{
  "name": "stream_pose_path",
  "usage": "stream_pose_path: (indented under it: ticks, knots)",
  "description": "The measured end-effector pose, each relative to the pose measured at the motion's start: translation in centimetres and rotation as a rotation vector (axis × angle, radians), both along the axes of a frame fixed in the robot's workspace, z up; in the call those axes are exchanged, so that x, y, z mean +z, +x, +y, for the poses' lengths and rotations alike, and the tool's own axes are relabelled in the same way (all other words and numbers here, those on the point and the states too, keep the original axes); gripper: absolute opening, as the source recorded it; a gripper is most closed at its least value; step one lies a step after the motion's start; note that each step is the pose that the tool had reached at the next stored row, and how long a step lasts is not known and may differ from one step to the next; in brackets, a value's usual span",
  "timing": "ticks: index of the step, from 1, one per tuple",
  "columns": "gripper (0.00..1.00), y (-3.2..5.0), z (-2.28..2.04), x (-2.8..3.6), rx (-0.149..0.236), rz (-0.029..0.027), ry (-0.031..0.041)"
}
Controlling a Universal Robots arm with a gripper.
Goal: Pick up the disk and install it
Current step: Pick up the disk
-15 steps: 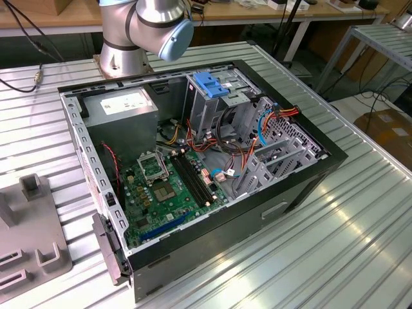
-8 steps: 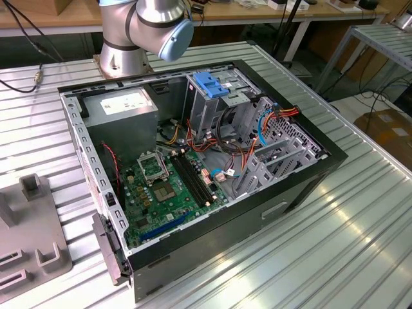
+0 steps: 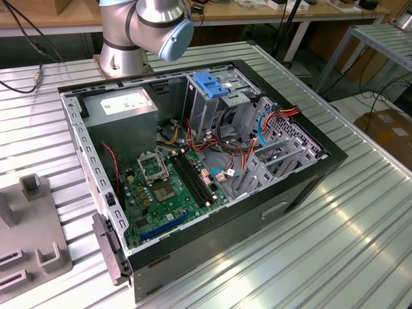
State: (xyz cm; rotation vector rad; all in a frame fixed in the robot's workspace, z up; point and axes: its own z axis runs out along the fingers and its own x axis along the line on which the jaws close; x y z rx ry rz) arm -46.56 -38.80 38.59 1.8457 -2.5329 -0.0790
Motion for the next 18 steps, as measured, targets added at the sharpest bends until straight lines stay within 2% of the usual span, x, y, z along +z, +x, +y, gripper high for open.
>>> stream_pose_path:
  ticks: [3, 9, 10, 11, 12, 13, 17, 18]
  knots:
    - [0.10, 0.00, 0.00, -0.04, 0.111, 0.0000, 0.0000]
    - [0.10, 0.00, 0.00, -0.11, 0.223, -0.0011, -0.0005]
    - [0.10, -0.01, 0.01, -0.14, 0.228, -0.0039, -0.0019]
    - [0.10, -0.01, 0.02, -0.22, 0.229, -0.0108, -0.0048]
    - [0.10, 0.01, 0.04, -0.28, 0.230, -0.0153, -0.0068]
    - [0.10, 0.08, 0.14, -0.34, 0.230, -0.0175, -0.0085]
    - [0.11, 0.21, 0.83, -1.06, 0.230, -0.0179, -0.0086]
    - [0.16, 0.22, 1.04, -1.32, 0.230, -0.0179, -0.0085]
